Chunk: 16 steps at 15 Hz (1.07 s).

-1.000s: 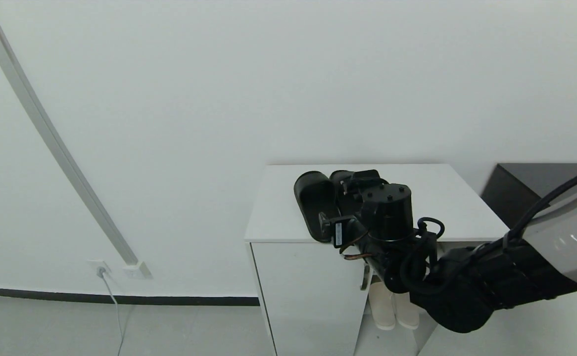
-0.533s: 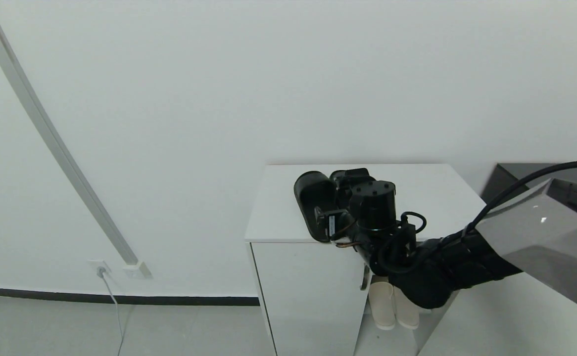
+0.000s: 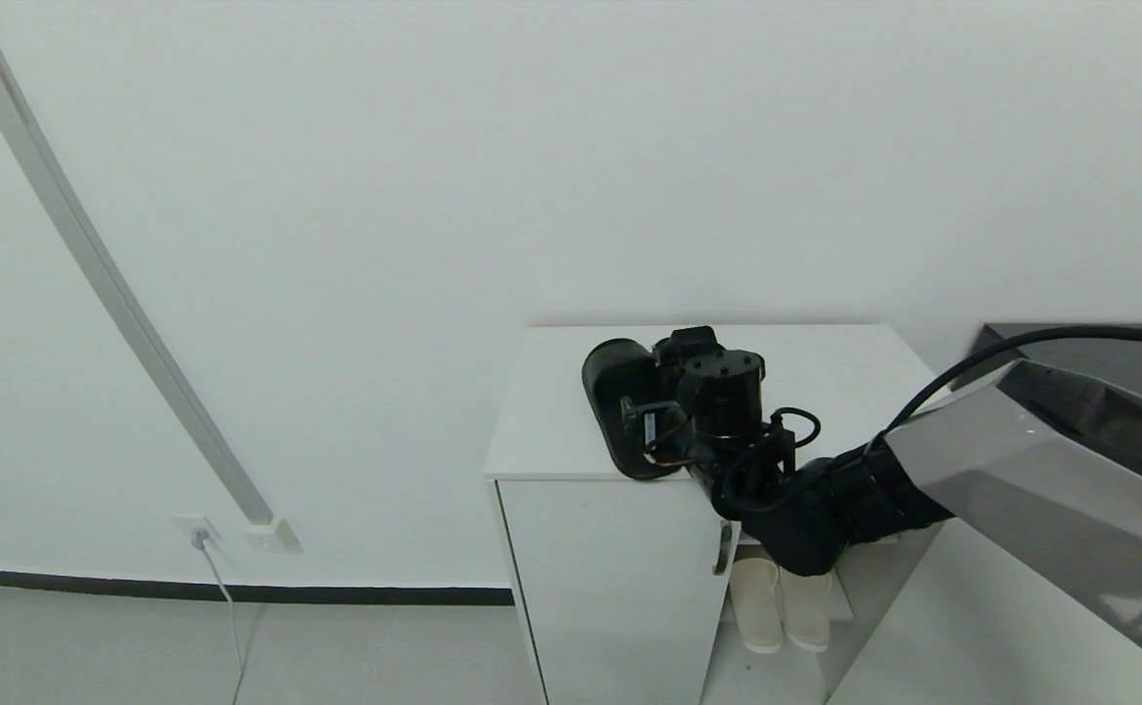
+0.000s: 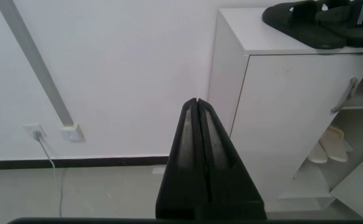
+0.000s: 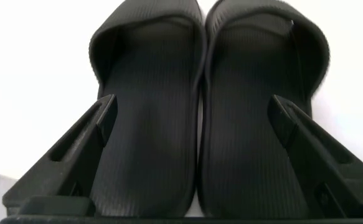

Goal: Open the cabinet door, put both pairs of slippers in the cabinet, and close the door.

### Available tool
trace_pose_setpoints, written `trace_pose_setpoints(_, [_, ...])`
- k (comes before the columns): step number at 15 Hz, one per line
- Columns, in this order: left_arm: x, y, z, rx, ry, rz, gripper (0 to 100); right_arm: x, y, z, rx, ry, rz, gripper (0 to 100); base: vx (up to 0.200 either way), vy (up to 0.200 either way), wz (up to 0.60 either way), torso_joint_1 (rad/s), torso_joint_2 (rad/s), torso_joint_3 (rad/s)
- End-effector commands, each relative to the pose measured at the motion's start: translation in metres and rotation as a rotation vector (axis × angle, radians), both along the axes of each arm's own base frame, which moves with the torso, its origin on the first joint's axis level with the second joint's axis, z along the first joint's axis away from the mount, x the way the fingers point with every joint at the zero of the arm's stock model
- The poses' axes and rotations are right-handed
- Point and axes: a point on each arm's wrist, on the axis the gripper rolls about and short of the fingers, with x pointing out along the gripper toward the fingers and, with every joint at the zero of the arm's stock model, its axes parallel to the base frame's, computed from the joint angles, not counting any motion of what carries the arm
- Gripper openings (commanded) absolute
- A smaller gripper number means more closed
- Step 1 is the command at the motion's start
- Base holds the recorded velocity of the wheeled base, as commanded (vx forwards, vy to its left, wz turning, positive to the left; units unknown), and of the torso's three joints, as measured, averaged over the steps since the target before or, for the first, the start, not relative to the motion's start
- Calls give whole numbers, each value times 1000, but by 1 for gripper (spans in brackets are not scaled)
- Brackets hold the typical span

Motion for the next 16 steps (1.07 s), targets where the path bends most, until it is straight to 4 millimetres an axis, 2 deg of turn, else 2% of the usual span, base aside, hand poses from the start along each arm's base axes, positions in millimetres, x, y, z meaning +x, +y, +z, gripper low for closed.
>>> trace_pose_setpoints(1, [0,0,0,1,1,1,0,10,2,-8,-5,5,-11,100,0,0,0,0,0,0])
trace_pose_setpoints(11, [0,0,0,1,1,-1,0,26,2,-10,4,-15,-29,100,0,0,0,0,0,0])
trace_pose_setpoints(16, [0,0,0,-1,1,-1,0,42,2,-9,12,-46,-34,100,0,0,0,0,0,0])
